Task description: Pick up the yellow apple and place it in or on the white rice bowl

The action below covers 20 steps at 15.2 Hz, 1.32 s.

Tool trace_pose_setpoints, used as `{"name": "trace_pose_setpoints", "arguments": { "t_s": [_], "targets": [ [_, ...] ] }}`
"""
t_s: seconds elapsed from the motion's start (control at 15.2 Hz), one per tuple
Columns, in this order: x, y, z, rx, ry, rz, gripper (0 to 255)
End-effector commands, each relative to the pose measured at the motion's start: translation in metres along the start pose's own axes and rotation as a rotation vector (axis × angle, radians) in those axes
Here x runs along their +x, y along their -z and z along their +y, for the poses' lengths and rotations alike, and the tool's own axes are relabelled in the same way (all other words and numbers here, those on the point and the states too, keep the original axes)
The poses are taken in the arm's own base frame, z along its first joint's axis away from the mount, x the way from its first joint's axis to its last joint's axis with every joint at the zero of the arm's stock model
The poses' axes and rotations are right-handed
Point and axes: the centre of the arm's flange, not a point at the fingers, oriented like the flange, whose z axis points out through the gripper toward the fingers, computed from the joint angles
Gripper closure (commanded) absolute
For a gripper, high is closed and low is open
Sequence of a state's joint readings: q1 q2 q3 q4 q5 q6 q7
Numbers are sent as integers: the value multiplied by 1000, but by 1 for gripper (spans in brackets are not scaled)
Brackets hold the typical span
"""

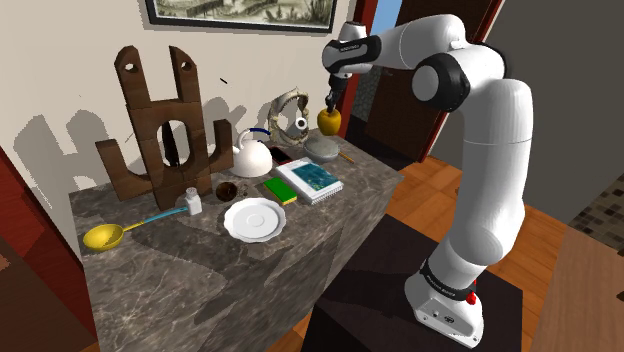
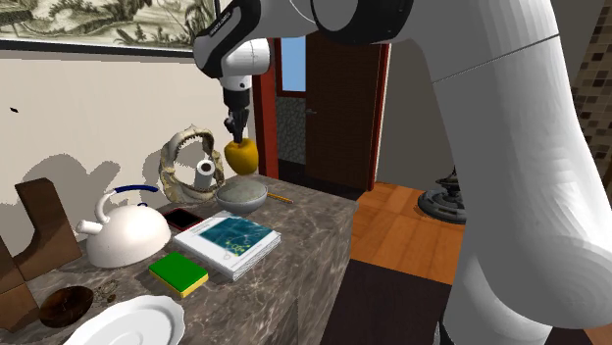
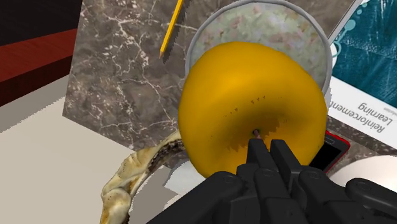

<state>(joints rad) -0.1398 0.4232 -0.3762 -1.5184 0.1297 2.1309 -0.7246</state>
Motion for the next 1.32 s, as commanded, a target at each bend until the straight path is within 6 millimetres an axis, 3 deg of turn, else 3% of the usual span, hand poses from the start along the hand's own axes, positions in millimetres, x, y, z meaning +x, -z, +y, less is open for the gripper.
{"name": "trace_pose_setpoints", "arguments": {
  "t_s": [0.0,0.2,0.73,0.79,1.12,1.25],
  "targets": [
    [-1,-11,-2,-1,0,1,255],
    [-3,-30,-6,-1,0,1,255],
    [-3,-30,-6,-1,0,1,255],
    [-3,-30,-5,-1,0,1,0],
    [-3,-30,-5,-1,0,1,0],
    [-3,-4,-6,-1,0,1,0]
  ]
}}
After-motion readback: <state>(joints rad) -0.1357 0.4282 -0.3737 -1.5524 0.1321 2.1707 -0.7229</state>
